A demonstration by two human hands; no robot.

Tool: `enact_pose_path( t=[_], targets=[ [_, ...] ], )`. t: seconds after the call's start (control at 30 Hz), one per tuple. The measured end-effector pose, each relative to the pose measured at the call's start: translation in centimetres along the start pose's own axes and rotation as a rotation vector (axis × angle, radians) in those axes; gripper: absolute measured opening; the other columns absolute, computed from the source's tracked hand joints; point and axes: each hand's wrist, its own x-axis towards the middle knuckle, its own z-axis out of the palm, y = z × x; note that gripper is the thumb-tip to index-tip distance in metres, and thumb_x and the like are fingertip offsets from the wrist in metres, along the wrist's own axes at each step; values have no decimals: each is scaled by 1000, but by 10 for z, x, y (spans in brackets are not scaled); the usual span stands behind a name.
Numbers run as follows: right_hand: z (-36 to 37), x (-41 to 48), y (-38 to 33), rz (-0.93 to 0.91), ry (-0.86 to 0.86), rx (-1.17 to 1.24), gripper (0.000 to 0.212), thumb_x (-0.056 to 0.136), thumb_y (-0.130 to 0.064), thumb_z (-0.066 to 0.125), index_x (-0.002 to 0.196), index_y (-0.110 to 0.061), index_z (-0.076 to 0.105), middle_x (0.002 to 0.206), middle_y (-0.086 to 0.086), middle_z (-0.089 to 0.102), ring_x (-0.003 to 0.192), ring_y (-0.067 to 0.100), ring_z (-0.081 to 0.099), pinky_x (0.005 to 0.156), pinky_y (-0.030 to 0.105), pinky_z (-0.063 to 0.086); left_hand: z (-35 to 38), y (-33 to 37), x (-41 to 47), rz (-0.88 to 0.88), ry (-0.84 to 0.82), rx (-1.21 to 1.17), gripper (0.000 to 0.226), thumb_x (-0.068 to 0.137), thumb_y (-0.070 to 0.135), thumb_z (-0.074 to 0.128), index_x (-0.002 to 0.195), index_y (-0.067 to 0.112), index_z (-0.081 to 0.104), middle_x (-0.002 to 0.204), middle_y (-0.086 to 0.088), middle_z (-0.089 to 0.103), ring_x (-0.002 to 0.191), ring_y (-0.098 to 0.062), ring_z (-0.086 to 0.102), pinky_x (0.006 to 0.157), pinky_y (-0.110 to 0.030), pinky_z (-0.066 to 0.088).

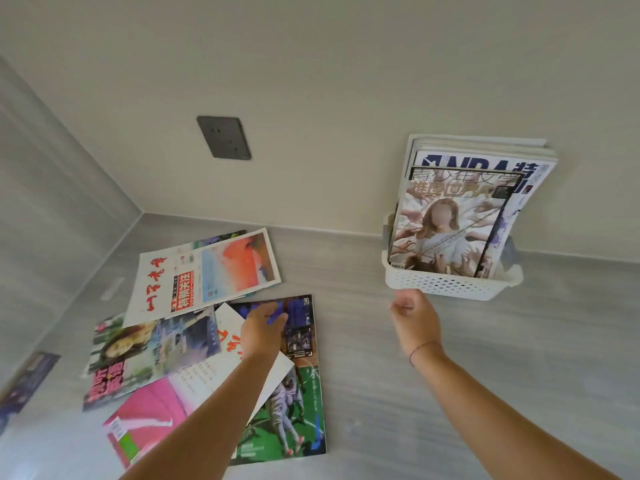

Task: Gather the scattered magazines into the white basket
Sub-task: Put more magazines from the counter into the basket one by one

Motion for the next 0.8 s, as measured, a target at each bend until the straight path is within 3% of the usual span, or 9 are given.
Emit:
enact_pose_path(
  t=[0.07, 0.17, 0.3, 0.4, 0.47, 0.53, 0.6, 0.7, 0.8],
  targets=[
    [35, -29, 1, 48, -128, 3, 18, 85, -13, 58, 103, -11, 60, 104, 4, 65, 90, 18, 60, 81, 25, 44, -29, -35, -9, -23, 44, 50, 33, 86, 20, 65, 118, 11, 63, 111, -10, 67, 90, -26, 64, 80, -33, 50],
    [82, -69, 1, 124, -316, 6, 21, 86, -17, 59, 107, -12, 59, 108, 1, 63, 95, 14, 58, 85, 25, 45, -67, -85, -20, -24, 85, 169, 33, 87, 20, 64, 117, 9, 64, 120, -14, 63, 106, -29, 60, 90, -36, 47],
    [128, -108, 2, 355, -437, 126, 25, 85, -10, 59, 109, -2, 61, 106, 17, 67, 99, 32, 65, 93, 46, 50, -104, -134, -33, -77, 143, 281, 38, 86, 22, 64, 122, 9, 59, 127, -15, 56, 114, -32, 54, 99, -43, 44],
    [143, -128, -1, 473, -532, 214, 32, 88, -4, 54, 114, 14, 54, 103, 30, 65, 98, 41, 63, 92, 44, 51, -122, -154, -34, -114, 172, 318, 48, 86, 24, 63, 131, 11, 52, 134, -13, 49, 123, -33, 44, 106, -44, 36],
    [146, -136, -3, 509, -557, 252, 22, 90, -1, 51, 103, 15, 57, 114, 39, 57, 109, 50, 55, 98, 47, 46, -130, -159, -31, -133, 178, 331, 53, 84, 25, 63, 133, 13, 49, 137, -12, 45, 125, -33, 41, 106, -44, 35],
    [147, -140, -8, 541, -585, 281, 17, 92, -1, 48, 82, -3, 61, 128, 40, 43, 124, 53, 38, 107, 55, 31, -136, -163, -29, -205, 188, 340, 62, 80, 32, 68, 133, 10, 45, 138, -14, 41, 126, -34, 40, 106, -45, 34],
    [151, -140, -9, 551, -595, 316, 15, 93, -3, 47, 91, -4, 61, 130, 37, 46, 125, 50, 41, 107, 50, 35, -141, -168, -27, -296, 209, 330, 76, 75, 41, 72, 132, 4, 38, 137, -18, 39, 127, -37, 38, 108, -47, 31],
    [155, -140, -9, 581, -561, 387, 31, 94, -8, 48, 122, 4, 51, 122, 24, 59, 117, 35, 55, 91, 34, 47, -147, -179, -24, -376, 203, 389, 91, 71, 57, 69, 134, 2, 32, 138, -20, 38, 130, -37, 36, 111, -46, 27],
    [157, -139, -6, 587, -571, 403, 26, 94, -9, 49, 116, 2, 55, 109, 18, 64, 118, 33, 54, 95, 36, 46, -156, -188, -19, -380, 152, 481, 87, 69, 64, 66, 129, 7, 38, 133, -17, 45, 126, -36, 40, 105, -47, 33]
  ],
)
